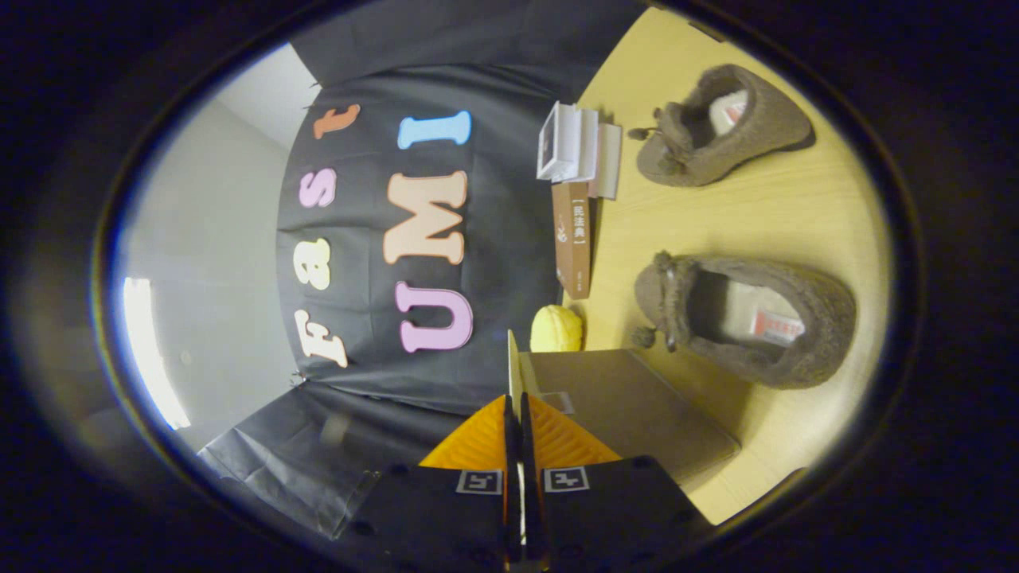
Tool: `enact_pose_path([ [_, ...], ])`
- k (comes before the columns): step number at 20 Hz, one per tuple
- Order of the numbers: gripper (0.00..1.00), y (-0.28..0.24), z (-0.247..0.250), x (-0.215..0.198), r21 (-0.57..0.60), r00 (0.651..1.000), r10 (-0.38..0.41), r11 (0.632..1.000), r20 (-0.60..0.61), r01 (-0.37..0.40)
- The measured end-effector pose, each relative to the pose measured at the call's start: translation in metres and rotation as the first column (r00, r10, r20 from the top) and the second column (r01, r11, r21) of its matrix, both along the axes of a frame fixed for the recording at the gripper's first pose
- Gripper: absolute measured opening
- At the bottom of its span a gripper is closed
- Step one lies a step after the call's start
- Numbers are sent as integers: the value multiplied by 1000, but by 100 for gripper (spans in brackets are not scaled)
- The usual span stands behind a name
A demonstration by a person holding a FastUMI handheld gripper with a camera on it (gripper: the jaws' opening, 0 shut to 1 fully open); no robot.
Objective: Open the storage box then place both shoes into the box .Put the left shoe in first, then the right shoe, with the right side of both shoes facing outward in a uniform manner.
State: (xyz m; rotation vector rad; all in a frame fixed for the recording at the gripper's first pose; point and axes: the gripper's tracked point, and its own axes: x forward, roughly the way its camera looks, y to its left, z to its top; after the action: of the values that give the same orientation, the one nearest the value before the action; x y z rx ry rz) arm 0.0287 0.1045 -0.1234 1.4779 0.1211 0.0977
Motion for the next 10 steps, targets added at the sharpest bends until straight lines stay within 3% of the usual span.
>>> enact_pose_path([
  [5, 5, 15, 64, -1, -80, 995, 50, 996, 86, -44],
  [10, 6, 65, 126, -3, -108, 972, 147, 986, 181, -129],
])
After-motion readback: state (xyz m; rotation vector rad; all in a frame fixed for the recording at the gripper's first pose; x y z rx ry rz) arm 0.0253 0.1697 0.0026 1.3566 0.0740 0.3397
